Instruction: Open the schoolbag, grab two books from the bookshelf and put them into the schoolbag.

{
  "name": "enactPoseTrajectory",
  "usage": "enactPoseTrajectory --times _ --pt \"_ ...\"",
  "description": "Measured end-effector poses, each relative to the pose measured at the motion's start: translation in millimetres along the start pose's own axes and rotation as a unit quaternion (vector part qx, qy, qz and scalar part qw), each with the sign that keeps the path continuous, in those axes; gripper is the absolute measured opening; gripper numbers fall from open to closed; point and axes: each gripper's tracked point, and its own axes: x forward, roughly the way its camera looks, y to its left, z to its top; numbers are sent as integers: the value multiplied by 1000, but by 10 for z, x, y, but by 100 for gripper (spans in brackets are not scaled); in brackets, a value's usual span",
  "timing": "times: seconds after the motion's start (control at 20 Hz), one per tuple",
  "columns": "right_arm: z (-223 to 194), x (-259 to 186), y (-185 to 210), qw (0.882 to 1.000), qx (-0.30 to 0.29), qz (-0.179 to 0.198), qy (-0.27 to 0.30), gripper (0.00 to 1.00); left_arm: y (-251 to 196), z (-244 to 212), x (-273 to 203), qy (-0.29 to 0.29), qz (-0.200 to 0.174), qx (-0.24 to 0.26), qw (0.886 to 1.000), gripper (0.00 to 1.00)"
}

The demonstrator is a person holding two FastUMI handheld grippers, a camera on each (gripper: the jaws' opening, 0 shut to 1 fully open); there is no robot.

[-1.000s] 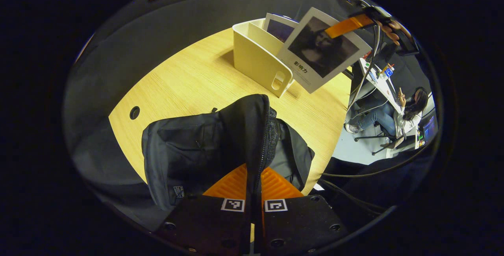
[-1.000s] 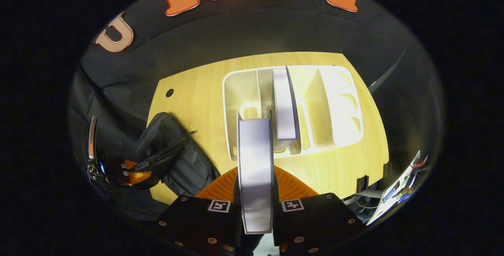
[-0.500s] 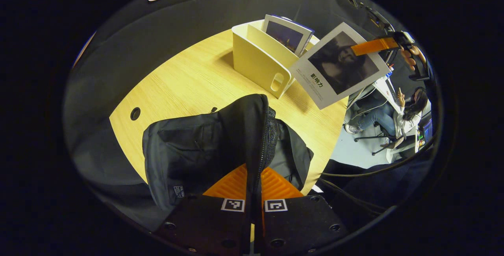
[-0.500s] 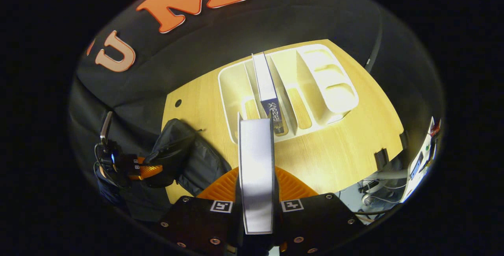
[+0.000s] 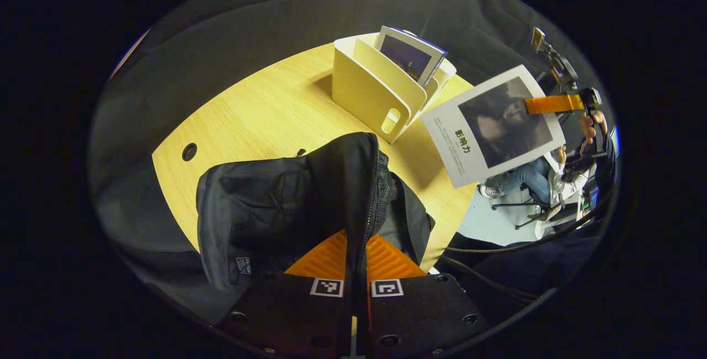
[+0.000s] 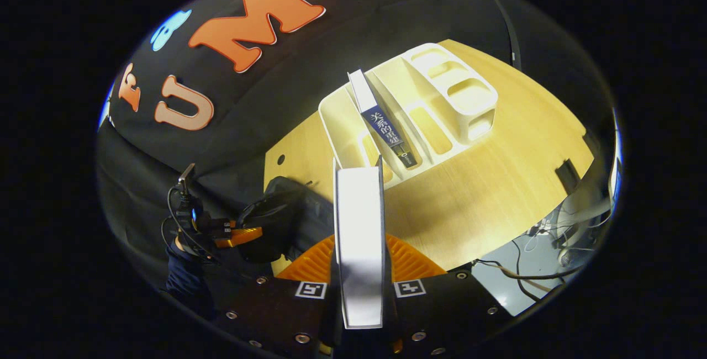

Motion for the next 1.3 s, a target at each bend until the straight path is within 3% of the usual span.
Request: enactPoseTrajectory --times 0.5,0.95,1.2,1.3 --pt "-384 212 281 993 68 96 -24 30 -64 48 -133 -29 -2 -19 999 4" --pt "-652 854 691 982 105 155 -4 29 -81 99 -141 -48 0 -36 998 4" --pt "-788 1369 902 969 153 196 -6 29 -98 135 -137 -56 0 -46 997 4" --pt "-894 1517 990 970 144 196 3 29 -110 137 -126 -59 -1 -47 997 4"
